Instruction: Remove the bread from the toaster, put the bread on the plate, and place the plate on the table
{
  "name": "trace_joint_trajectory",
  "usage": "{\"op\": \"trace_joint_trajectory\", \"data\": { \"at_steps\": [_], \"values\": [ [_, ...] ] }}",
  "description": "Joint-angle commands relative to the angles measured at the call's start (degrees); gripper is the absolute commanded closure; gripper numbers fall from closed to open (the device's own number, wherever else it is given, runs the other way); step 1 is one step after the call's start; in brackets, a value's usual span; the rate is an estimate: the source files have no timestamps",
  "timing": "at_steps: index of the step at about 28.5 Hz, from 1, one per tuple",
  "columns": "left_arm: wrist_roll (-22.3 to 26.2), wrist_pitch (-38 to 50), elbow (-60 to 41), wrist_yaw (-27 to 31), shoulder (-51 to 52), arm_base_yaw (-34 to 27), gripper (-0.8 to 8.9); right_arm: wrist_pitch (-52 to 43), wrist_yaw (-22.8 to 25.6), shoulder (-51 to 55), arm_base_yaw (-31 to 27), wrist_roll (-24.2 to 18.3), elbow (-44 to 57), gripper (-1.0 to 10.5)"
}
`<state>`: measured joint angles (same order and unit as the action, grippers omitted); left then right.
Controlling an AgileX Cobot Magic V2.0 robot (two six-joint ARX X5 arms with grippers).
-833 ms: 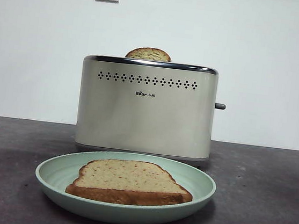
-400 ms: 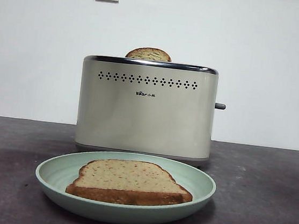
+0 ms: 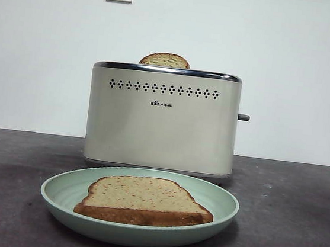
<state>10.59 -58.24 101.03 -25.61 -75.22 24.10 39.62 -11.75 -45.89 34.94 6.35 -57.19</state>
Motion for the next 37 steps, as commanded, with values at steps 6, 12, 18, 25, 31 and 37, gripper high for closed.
{"op": "trace_joint_trajectory", "data": {
  "at_steps": [6,12,18,25,31,37],
  "values": [
    [-1.07,18.10,-11.26,-0.11,13.60,-11.69,8.06,-0.61,0.22,-0.35,0.50,-0.37,-0.52,9.4],
    [-2.51,32.06,-29.92,-0.07,27.12,-22.14,8.06,-0.61,0.22,-0.33,0.50,-0.37,-0.52,9.4],
    [-2.60,45.44,-50.49,0.42,40.72,-27.98,8.06,-0.61,0.22,-0.33,0.50,-0.37,-0.52,9.4],
    [-5.99,51.56,-68.08,6.36,52.00,-29.18,8.06,-0.61,0.22,-0.33,0.50,-0.37,-0.52,9.4],
    [-9.14,52.59,-79.54,9.55,58.73,-29.18,8.06,-0.61,0.22,-0.33,0.50,-0.37,-0.52,9.4],
    [-12.83,53.94,-89.09,14.34,64.50,-29.18,8.06,-0.59,0.24,-0.33,0.50,-0.37,-0.52,9.4]
  ]
}}
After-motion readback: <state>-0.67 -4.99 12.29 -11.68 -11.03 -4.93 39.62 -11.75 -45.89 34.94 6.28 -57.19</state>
